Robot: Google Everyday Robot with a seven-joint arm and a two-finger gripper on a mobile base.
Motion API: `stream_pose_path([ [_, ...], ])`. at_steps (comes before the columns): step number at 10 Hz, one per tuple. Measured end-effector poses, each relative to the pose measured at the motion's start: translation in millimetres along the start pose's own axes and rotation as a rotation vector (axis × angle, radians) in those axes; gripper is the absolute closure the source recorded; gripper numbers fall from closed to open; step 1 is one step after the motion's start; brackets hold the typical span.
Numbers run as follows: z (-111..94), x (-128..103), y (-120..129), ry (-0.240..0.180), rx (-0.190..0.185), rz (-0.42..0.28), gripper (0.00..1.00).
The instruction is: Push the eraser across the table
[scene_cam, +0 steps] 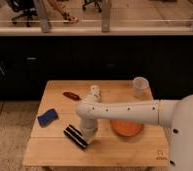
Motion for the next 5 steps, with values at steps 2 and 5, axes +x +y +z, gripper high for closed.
stream_pose_path([
  [2, 0.6, -5.2, -2.6, 0.001, 0.016, -0.022, 1.00],
  [5, -1.9, -15.7, -11.7, 0.006, 0.044, -0.056, 1.00],
])
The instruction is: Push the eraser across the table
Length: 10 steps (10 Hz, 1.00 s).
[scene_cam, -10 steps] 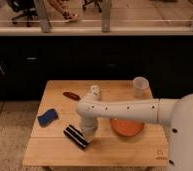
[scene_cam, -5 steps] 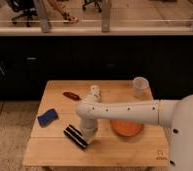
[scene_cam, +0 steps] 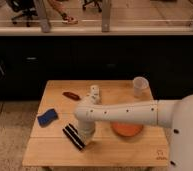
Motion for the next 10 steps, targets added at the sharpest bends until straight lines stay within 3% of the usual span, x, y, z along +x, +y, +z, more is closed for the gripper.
stream_pose_path([
  [4, -3.7, -11.9, -16.5, 0.018, 0.021, -0.038, 1.00],
  [10, 3.4, -7.7, -19.0, 0.037, 0.037, -0.048, 1.00],
])
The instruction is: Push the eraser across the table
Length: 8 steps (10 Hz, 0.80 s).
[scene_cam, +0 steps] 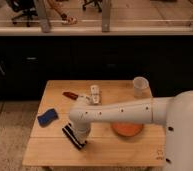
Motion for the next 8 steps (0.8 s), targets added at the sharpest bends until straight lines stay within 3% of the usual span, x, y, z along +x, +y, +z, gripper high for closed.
stream_pose_path([
  [8, 0.3, -1.5, -7.1, 0.017, 0.028, -0.033, 1.00],
])
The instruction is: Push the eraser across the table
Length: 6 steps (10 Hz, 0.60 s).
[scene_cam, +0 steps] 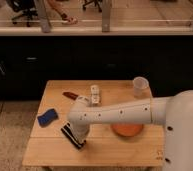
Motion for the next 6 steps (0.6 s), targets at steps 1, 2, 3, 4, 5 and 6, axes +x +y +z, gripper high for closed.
stream_pose_path([
  [1, -1.2, 0.1, -5.9, -0.018, 0.023, -0.020, 1.00],
  [2, -2.5, -1.6, -11.7, -0.037, 0.041, -0.039, 1.00],
  [3, -3.1, -5.3, -16.7, -0.045, 0.050, -0.053, 1.00],
  [4, -4.0, -6.3, -19.6, -0.051, 0.058, -0.064, 1.00],
  [5, -4.7, -6.0, -20.7, -0.053, 0.063, -0.068, 1.00],
  [6, -4.7, -7.9, -23.4, -0.055, 0.066, -0.075, 1.00],
])
